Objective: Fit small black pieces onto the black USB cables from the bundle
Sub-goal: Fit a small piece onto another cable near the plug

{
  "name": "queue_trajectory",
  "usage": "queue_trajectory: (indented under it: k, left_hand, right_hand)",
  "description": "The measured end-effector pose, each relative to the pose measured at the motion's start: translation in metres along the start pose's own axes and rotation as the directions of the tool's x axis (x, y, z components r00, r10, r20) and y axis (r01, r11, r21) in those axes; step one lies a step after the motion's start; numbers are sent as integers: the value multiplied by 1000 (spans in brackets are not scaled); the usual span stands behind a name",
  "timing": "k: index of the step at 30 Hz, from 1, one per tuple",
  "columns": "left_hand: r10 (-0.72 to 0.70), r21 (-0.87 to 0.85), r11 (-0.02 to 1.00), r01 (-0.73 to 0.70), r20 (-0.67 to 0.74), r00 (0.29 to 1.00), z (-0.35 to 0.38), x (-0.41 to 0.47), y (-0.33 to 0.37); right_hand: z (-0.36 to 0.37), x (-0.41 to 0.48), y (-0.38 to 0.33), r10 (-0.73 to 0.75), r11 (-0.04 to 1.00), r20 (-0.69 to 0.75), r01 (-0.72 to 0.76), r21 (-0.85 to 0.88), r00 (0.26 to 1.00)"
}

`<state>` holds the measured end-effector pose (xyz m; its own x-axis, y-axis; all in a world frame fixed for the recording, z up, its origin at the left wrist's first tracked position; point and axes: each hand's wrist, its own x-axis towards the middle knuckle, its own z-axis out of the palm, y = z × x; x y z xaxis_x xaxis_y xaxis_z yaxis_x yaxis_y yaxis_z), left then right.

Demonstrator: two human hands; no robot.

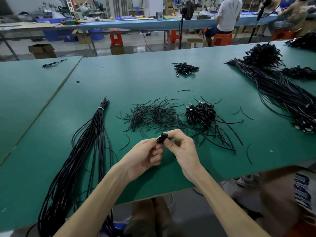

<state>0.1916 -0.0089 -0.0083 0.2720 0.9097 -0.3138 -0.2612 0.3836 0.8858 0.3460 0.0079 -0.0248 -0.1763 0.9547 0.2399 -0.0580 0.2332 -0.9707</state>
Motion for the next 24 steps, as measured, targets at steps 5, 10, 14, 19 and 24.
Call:
queue_trajectory:
  k: [5, 10, 14, 19, 24]
  left_hand:
    - [163, 27, 987, -162, -83, 983, -4, -3, -5]
    - [573, 600, 675, -429, -60, 817, -8, -16, 8]
    - [713, 871, 252, -421, 126, 689, -8, -26, 9]
    - [749, 919, 140, -369, 145, 647, -12, -20, 4]
    - [737, 874, 301, -380, 40, 675, -17, -11, 0]
  right_hand:
    - [4, 0, 1, -161, 956, -79, 135, -259, 984]
    - [5, -5, 3, -267, 919, -112, 218, -329, 957]
    - [9, -8, -2, 0, 999, -85, 4, 50, 996]
    - [7, -8, -6, -4, 999, 151, -2, 36, 989]
    - [6, -5, 0, 1, 998, 209, 11, -56, 978]
